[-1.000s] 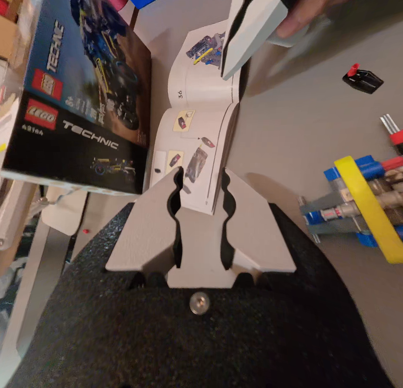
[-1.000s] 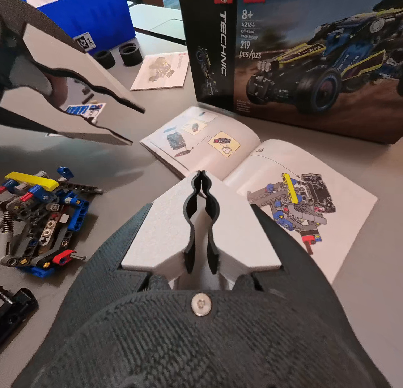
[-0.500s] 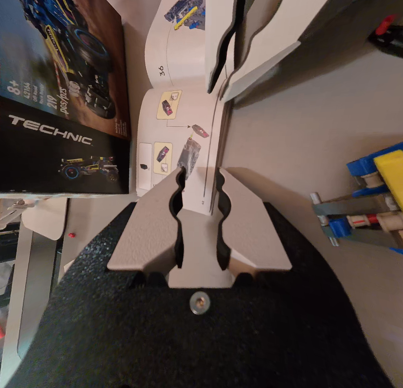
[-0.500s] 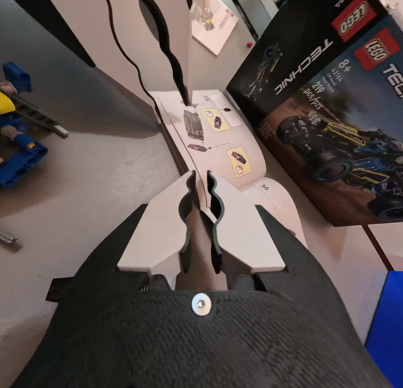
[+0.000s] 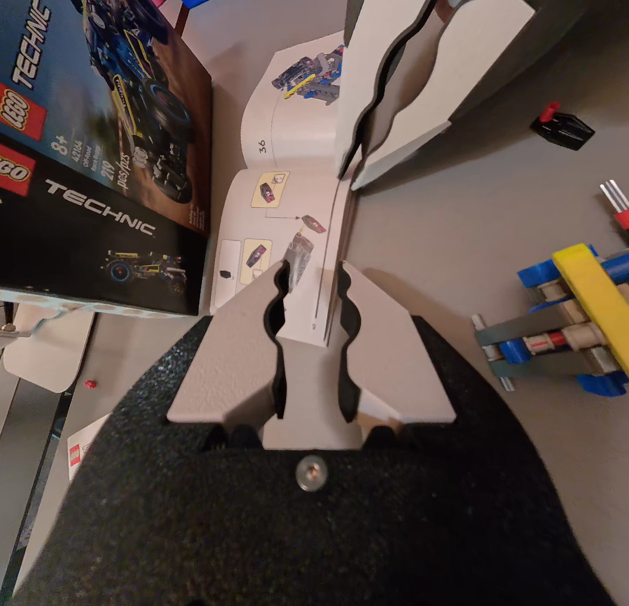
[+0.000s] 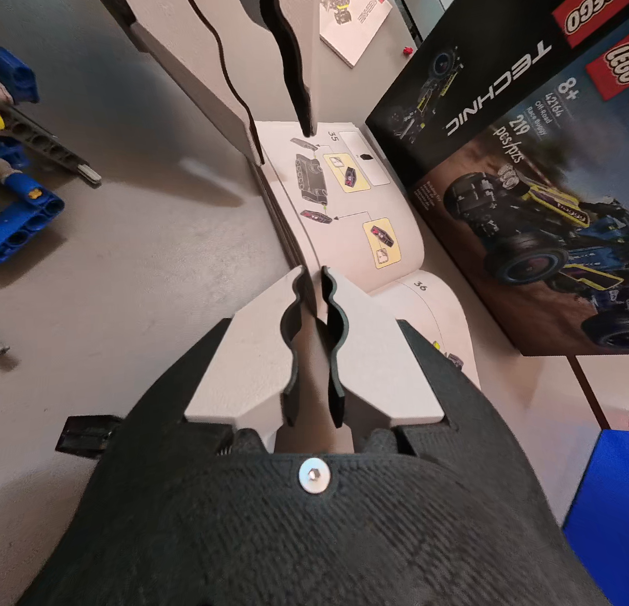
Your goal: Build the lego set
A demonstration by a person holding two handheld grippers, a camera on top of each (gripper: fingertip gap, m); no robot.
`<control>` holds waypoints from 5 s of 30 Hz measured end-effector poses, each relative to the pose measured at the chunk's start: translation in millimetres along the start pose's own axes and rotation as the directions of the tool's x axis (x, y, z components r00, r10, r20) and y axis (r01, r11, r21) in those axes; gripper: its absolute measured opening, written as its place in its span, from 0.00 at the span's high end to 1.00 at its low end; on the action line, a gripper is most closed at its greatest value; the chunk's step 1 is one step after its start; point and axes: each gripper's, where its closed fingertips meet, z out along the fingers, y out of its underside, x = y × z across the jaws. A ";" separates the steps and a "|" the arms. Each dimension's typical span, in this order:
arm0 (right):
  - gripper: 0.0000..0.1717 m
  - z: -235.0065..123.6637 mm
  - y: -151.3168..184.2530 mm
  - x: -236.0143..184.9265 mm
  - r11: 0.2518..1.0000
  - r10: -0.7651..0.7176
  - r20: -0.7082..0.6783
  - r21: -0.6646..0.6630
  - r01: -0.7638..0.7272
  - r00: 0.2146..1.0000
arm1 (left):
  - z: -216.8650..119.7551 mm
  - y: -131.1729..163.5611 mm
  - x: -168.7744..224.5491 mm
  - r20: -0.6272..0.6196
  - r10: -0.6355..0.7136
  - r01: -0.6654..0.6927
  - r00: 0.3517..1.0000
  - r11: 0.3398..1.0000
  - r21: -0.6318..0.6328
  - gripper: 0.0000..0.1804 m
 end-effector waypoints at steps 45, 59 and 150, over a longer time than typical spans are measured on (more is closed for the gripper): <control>0.96 -4.8 -5.2 6.6 0.994 0.096 0.006 0.050 -0.096 0.995 | 16.4 17.4 -4.3 -0.046 -0.040 0.036 0.998 0.995 -0.093 0.87; 0.96 -4.3 -13.3 -17.5 1.000 -0.002 0.011 0.029 0.002 1.000 | 12.4 28.5 12.8 -0.133 -0.080 0.064 0.988 0.990 -0.125 1.00; 0.97 -8.9 -11.7 -28.2 0.997 0.009 0.069 0.076 -0.014 0.998 | 25.2 -16.0 22.7 -0.152 -0.111 0.111 0.982 0.994 -0.007 1.00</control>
